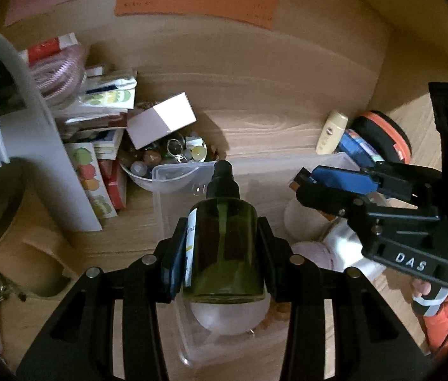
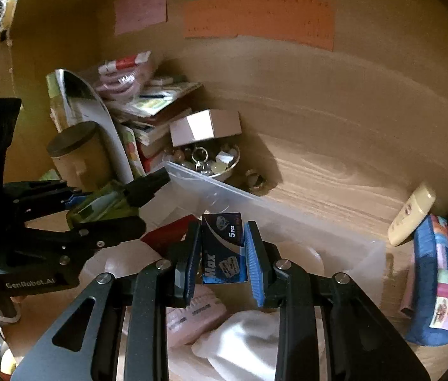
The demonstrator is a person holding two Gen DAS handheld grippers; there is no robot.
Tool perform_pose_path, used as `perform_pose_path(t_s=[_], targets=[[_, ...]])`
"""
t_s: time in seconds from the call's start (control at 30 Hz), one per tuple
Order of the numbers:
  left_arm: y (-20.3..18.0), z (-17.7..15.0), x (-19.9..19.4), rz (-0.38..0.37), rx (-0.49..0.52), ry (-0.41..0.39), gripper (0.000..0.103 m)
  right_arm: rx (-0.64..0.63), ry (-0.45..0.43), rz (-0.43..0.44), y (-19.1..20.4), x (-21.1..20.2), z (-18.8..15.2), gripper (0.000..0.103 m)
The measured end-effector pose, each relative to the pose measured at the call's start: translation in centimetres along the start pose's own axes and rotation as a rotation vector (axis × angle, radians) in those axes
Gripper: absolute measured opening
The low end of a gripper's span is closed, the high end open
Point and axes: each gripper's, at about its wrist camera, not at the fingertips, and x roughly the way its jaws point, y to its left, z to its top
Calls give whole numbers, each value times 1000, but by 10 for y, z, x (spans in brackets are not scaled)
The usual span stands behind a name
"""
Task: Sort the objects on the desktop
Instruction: 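Lift the green bottle and blue card pack and carry both over the clear box, then lower the green bottle into the box and open the left gripper while the right releases the card pack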
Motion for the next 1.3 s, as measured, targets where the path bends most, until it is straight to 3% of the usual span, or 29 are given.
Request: perform_pose_path(t_s=[0.27,0.73,1.3], targets=[[1,5,22,5,5,39,40,7,43,-5,-4,24,-6,25],[-7,8,29,25,58,40,40,-25,81,-49,1,33,-9,25],[-5,10,28,3,59,34,44,-26,66,-65,2,30,-11,26]])
